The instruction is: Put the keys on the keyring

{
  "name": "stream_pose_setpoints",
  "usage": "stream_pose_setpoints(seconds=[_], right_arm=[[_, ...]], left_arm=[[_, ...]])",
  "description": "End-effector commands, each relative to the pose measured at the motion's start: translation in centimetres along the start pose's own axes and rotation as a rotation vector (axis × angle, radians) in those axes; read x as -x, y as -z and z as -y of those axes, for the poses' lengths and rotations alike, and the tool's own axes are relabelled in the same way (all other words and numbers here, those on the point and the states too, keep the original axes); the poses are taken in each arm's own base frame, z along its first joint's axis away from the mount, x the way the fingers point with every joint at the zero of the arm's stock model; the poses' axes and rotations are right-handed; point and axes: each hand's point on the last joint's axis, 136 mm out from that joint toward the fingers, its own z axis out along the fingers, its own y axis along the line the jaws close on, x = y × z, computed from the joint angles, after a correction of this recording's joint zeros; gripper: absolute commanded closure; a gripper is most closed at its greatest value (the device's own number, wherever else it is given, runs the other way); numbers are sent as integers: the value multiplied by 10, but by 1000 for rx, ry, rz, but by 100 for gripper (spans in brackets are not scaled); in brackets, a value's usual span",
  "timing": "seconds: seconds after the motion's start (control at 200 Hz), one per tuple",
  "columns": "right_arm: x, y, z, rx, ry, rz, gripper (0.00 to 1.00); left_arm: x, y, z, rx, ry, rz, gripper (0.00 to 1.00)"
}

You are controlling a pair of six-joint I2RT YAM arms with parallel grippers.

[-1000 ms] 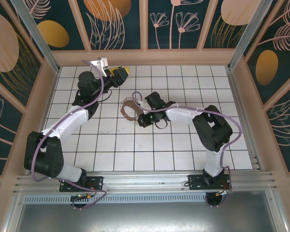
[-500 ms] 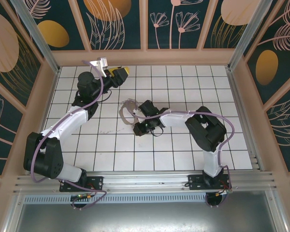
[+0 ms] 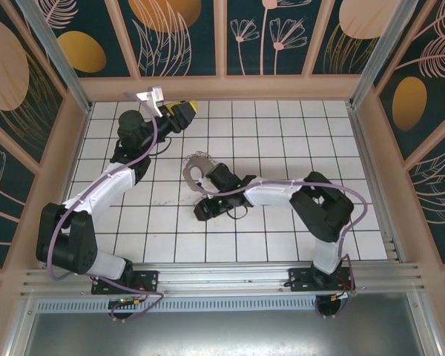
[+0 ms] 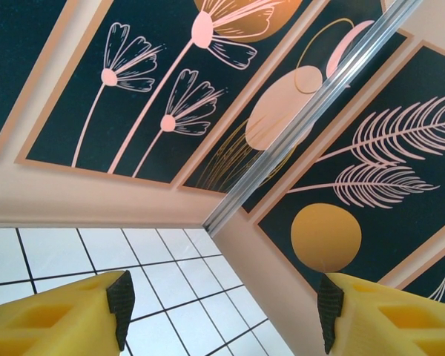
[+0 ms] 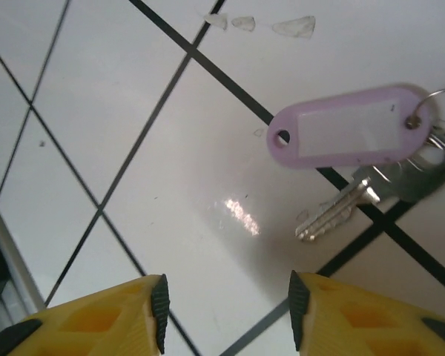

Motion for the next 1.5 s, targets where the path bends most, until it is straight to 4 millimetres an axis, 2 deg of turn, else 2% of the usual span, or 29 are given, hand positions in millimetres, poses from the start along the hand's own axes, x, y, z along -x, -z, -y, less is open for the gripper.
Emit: stream_pose_setpoints(seconds=[0.0,0.115,0.225,0.32,0.345,0.405,0.485,0.51,0.566,0.661,0.686,0.741,0.866,0.941,0.986,1.026,1.091,1.221,1.321,1.441,1.496], right_arm=[[14,29,-9,-1,10,93,49],[6,51,-4,-32,5,123,46],[-6,75,14,-85,-22,158,42],[-13,104,41,-141,-73,217,35],[-12,114,49,-157,-91,244,29],[-8,140,65,-184,-124,313,25],[4,180,83,-242,-152,430,23],[8,190,82,-255,-142,460,23],[18,222,102,-341,-179,551,22],[29,269,129,-461,-221,688,18],[31,282,138,-492,-241,727,17],[35,308,152,-544,-280,816,15],[30,363,196,-654,-410,1002,13],[22,385,218,-707,-462,1106,12],[16,391,229,-742,-482,1165,10],[7,394,239,-791,-503,1212,2],[-5,397,252,-874,-499,1258,1],[-27,395,273,-1054,-447,1219,1],[-43,396,285,-1162,-422,1202,1],[-53,390,292,-1166,-407,1220,1],[-56,388,293,-1166,-390,1233,1]], left_arm=[[25,2,18,-46,-24,64,32],[28,2,21,-48,-30,67,29],[31,4,24,-45,-38,71,23],[33,8,26,-30,-52,69,5],[33,9,26,-25,-58,65,2],[33,12,26,-8,-74,56,2],[30,16,23,31,-91,40,2],[29,17,21,42,-100,38,2],[27,22,14,88,-113,40,1],[32,39,-1,198,-144,106,2],[29,47,-10,238,-152,126,2],[31,65,-17,284,-177,203,2],[30,111,-30,389,-263,350,2],[27,134,-39,473,-346,382,2],[22,147,-45,525,-402,389,1],[19,160,-50,570,-452,406,2],[11,179,-66,672,-521,406,1],[-11,210,-103,877,-664,361,1],[-28,217,-131,954,-713,317,1],[-46,215,-166,1012,-718,250,1],[-49,218,-174,1027,-726,255,1]])
